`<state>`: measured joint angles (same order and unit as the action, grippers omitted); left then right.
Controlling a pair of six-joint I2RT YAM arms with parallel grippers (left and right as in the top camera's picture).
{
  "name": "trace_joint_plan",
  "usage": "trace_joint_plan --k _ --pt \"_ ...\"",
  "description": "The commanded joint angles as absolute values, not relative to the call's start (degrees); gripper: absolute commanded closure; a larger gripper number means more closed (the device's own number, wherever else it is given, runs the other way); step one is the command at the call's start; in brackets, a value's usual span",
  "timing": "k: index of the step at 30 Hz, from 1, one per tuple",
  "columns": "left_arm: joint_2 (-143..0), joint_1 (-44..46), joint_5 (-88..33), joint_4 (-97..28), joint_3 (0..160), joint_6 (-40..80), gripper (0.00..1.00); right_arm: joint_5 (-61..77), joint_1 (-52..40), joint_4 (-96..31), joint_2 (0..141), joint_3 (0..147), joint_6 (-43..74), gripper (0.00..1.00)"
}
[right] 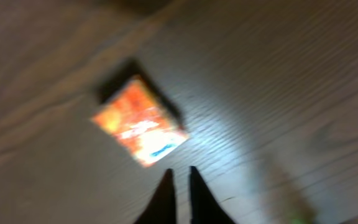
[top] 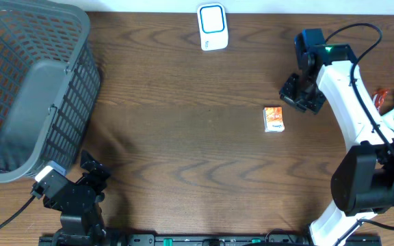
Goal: Scan the item barcode
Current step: 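Reach the right gripper to the small orange box and grasp it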
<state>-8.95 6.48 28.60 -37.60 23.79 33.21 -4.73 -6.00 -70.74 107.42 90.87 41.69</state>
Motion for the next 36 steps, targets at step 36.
trace_joint_plan --k 36 --pt "-8.75 6.61 28.93 -37.69 23.94 33.30 0.07 17.06 -11.16 -39.53 107.11 67.55 21.56 0.98"
